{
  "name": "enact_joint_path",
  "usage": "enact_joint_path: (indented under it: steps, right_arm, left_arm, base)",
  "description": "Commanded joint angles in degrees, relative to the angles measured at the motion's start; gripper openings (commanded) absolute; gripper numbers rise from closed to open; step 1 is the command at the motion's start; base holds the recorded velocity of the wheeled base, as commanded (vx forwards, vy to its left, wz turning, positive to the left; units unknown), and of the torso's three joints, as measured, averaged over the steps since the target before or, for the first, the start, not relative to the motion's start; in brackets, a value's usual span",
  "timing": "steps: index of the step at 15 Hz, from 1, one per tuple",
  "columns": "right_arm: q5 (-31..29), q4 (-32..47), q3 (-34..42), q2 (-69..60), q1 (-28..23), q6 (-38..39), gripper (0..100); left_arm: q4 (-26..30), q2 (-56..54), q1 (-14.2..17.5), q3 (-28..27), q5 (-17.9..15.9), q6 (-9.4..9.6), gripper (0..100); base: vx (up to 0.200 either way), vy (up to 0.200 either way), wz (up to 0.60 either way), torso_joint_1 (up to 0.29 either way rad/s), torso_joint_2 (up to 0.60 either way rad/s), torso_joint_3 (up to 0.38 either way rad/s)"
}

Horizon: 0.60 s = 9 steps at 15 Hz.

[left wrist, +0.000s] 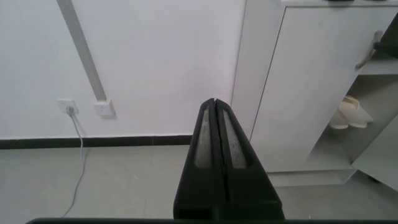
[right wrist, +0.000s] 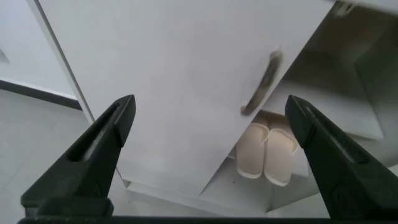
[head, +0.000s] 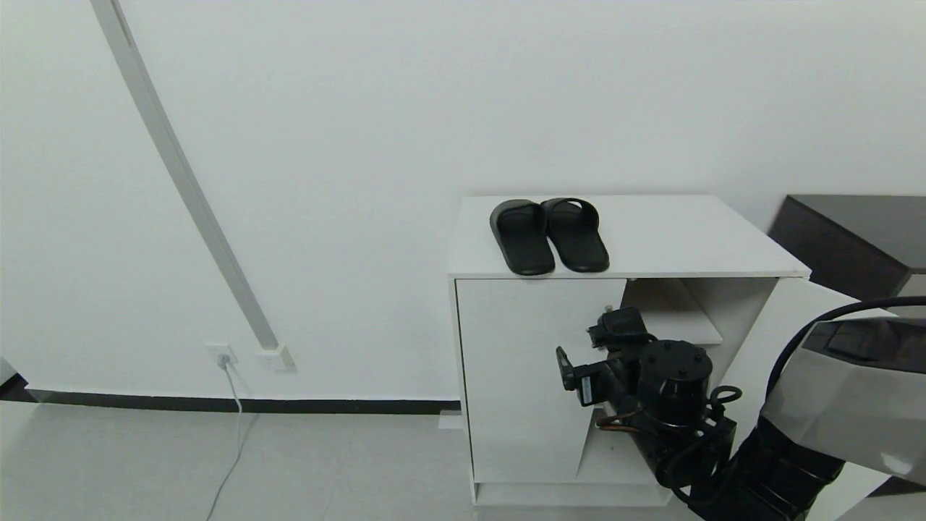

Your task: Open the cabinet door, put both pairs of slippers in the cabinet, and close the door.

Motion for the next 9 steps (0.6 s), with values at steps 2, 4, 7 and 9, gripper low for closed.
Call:
enact_joint_path:
  steps: [2, 4, 7, 9]
  right_arm:
    - [0.0, -0.2, 0.1, 0.1, 0.1, 0.0, 100]
    - [0.1, -1.5, 0.1, 0.4, 0.0, -0.3, 100]
    - [1.9, -6.2, 0.4, 2.5, -0.6, -2.9, 100]
    - [2.0, -8.2, 0.0, 3.1, -0.8, -4.5, 100]
  left_arm:
    - [0.0, 0.1, 0.0, 0.0, 0.0, -0.01, 0]
    - [0.0, 0.1, 0.0, 0.0, 0.0, 0.07, 0]
    - [0.0, 0.1, 0.0, 0.0, 0.0, 0.16, 0]
    - [0.0, 0.1, 0.0, 0.0, 0.0, 0.42, 0]
  base:
    - [0.000, 0.000, 0.00, 0.249, -0.58, -0.322]
    - [0.000, 0.000, 0.00, 0.271, -0.61, -0.334]
    - [0.000, 0.000, 0.00, 0.141, -0.33, -0.165]
    - [0.000, 0.000, 0.00, 0.000, 0.00, 0.000]
